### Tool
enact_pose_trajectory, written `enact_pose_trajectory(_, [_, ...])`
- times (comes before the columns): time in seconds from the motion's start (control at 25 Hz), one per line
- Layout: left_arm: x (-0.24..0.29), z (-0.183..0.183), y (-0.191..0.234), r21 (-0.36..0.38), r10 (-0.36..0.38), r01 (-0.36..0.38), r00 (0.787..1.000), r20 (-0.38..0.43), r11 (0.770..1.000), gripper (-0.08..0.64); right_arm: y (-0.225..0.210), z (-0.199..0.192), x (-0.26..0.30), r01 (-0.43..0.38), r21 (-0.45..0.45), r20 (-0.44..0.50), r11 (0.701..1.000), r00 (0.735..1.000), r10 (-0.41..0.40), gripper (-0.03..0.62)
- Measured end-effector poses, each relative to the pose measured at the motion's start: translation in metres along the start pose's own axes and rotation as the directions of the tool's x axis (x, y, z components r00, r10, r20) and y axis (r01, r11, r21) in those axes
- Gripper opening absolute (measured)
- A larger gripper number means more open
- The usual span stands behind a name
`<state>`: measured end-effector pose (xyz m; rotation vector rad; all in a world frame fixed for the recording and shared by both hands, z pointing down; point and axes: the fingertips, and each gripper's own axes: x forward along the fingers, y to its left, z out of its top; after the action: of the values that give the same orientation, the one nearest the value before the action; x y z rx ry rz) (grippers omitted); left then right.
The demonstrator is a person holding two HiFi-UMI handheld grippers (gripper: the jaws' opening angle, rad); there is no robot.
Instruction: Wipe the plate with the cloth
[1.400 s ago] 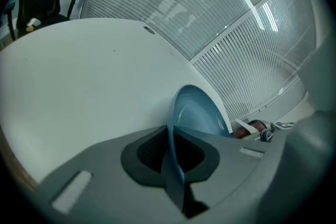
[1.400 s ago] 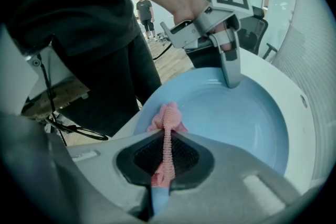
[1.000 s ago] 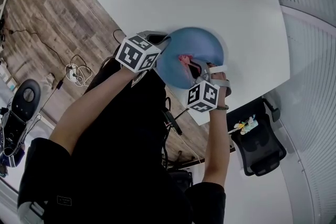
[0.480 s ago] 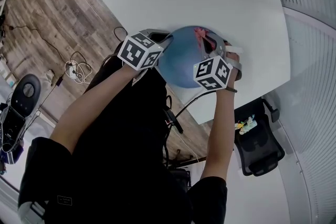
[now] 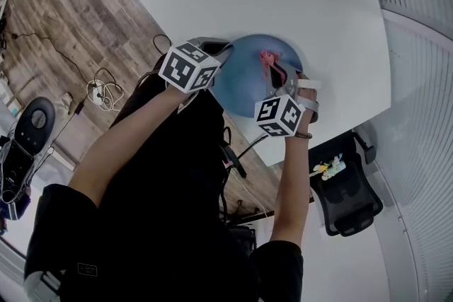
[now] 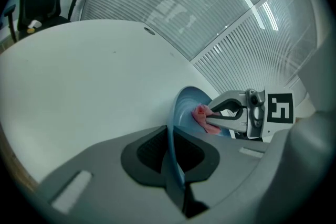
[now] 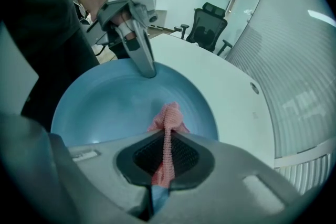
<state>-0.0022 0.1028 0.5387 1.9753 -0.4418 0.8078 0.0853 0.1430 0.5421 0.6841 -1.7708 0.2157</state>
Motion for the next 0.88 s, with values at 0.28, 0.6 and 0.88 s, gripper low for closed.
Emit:
enact_pose_trajectory(0.28, [0.000,0.000,0.000,-0.008,-0.004,0.004,1.000,-0.003,1.000,0.017,0.065,-0.001,-0.016,-0.115,-0.033,0.025,0.993,0.993,0.116,0.012])
enact_pose_trajectory(0.6, [0.000,0.000,0.000,-0.005,-0.011,0.011,1.000,-0.006,1.000,0.017,0.114,-0.009,-0.029,-0.241,-0.038,0.037,0.970,0.969,0.242,0.012])
enact_pose_trajectory(0.88, [0.001,0.000,0.000,-0.001,-0.015,0.015,1.000,-0.017,1.000,0.017,0.137,-0.022,-0.037,-0.308,-0.194,-0.012,0.931,0.950,0.312,0.012])
